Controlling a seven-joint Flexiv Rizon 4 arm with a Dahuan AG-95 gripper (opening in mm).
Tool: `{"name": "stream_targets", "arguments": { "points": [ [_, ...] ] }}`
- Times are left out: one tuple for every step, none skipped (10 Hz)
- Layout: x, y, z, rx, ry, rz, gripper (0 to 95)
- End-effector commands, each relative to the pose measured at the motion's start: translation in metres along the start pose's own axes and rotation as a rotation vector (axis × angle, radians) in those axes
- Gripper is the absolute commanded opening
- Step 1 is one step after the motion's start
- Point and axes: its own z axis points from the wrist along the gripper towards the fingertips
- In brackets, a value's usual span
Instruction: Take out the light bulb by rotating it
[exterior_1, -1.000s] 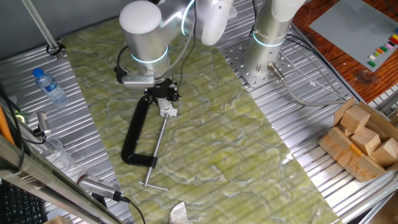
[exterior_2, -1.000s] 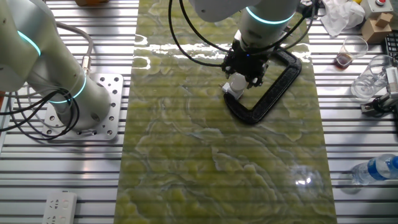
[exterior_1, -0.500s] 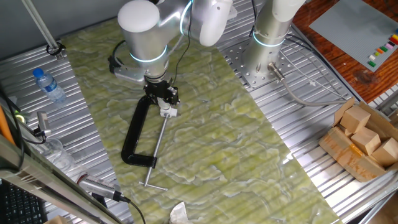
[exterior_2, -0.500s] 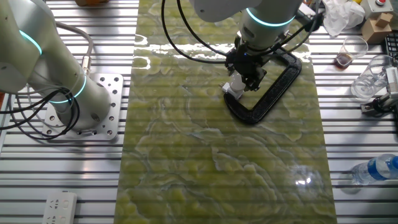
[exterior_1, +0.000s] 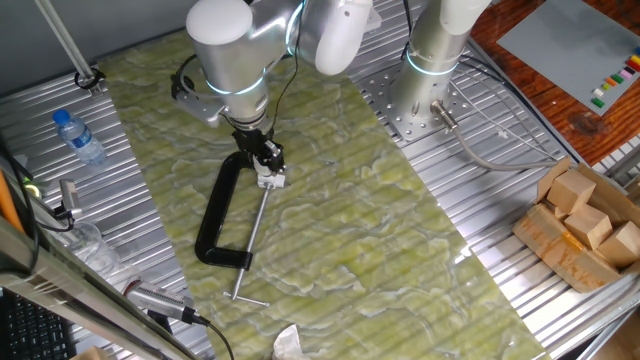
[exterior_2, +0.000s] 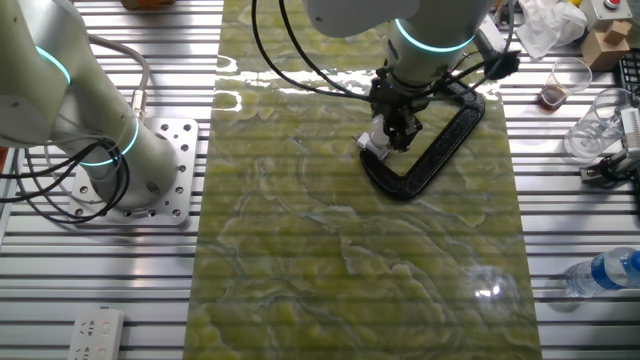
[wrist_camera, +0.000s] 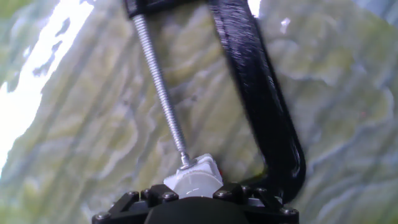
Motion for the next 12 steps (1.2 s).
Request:
{"name": "stream_targets", "arguments": {
  "points": [
    [0.0001,0.0002,0.0004,-0.006,-0.005,0.088,57.0],
    [0.0001,0.0,0.0007,-0.005,-0.008,0.09,57.0],
    [0.0001,-0.0001,0.0011,-0.004,-0.01,0.093,57.0],
    [0.0001,-0.0004,0.0017,-0.004,-0.011,0.092,38.0],
    [0.0002,-0.0008,0.0021,-0.003,-0.012,0.091,38.0],
    [0.0001,-0.0011,0.0022,-0.002,-0.013,0.091,38.0],
    [0.0001,-0.0014,0.0023,-0.001,-0.013,0.091,38.0],
    [0.0001,-0.0022,0.0019,-0.001,-0.013,0.089,38.0],
    [0.0001,-0.0024,0.0019,-0.001,-0.013,0.085,38.0],
    [0.0001,-0.0025,0.0021,-0.001,-0.013,0.084,38.0],
    [0.0001,-0.0025,0.0023,0.001,-0.013,0.08,38.0],
    [0.0001,-0.0025,0.0025,0.012,-0.008,0.047,19.0]
  ]
}}
